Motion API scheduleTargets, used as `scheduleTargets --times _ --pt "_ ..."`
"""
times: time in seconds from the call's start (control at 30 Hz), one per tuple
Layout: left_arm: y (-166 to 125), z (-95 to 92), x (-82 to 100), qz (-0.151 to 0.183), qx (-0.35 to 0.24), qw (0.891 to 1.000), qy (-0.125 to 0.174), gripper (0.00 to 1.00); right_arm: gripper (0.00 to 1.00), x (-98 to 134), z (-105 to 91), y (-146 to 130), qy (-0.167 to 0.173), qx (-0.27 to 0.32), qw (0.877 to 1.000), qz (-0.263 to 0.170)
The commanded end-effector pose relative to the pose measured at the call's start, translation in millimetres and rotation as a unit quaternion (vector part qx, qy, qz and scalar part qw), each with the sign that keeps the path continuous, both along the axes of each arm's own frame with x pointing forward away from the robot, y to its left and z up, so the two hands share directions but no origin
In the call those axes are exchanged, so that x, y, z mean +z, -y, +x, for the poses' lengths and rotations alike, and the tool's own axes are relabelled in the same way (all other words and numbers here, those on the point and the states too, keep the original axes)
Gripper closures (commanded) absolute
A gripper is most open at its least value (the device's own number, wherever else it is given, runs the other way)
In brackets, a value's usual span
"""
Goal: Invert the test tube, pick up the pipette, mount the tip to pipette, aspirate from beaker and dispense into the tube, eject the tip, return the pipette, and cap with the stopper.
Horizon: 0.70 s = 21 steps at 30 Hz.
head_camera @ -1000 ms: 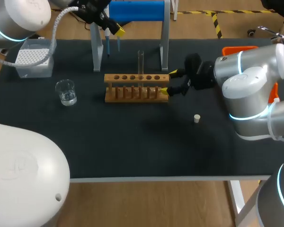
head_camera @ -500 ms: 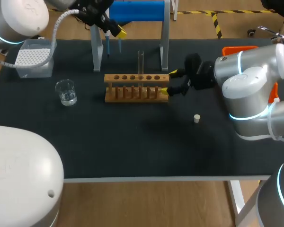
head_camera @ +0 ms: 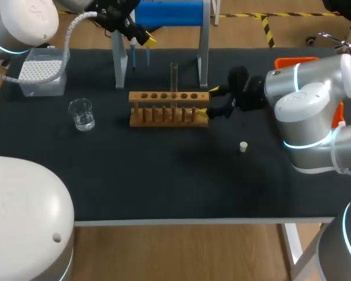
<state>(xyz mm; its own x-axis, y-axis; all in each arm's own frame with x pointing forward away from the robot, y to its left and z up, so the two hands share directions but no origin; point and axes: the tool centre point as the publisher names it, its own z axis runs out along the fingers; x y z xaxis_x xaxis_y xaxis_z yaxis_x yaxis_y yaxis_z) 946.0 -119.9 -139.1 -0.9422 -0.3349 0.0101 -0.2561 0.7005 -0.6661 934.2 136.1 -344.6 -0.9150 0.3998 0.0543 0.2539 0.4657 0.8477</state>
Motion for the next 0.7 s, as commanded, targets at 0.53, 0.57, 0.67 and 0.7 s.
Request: scheduleTargets --times 0.53,0.57,0.67,0.7 --pt "-0.5 -0.2 1.4 0.002 0.000 1.000 -0.002 1.00 0.00 111.4 -32.1 -11.7 0.063 0.129 0.979 0.146" --pt "-0.5 -0.2 1.4 0.002 0.000 1.000 -0.002 1.00 0.00 114.3 -32.3 -14.4 0.070 0.139 0.976 0.153" --pt "-0.5 -0.2 1.4 0.002 0.000 1.000 -0.002 1.00 0.00 120.8 -30.8 -26.2 0.075 0.166 0.968 0.171" --pt "-0.5 -0.2 1.4 0.002 0.000 1.000 -0.002 1.00 0.00 122.8 -30.4 -30.3 0.078 0.175 0.965 0.178"
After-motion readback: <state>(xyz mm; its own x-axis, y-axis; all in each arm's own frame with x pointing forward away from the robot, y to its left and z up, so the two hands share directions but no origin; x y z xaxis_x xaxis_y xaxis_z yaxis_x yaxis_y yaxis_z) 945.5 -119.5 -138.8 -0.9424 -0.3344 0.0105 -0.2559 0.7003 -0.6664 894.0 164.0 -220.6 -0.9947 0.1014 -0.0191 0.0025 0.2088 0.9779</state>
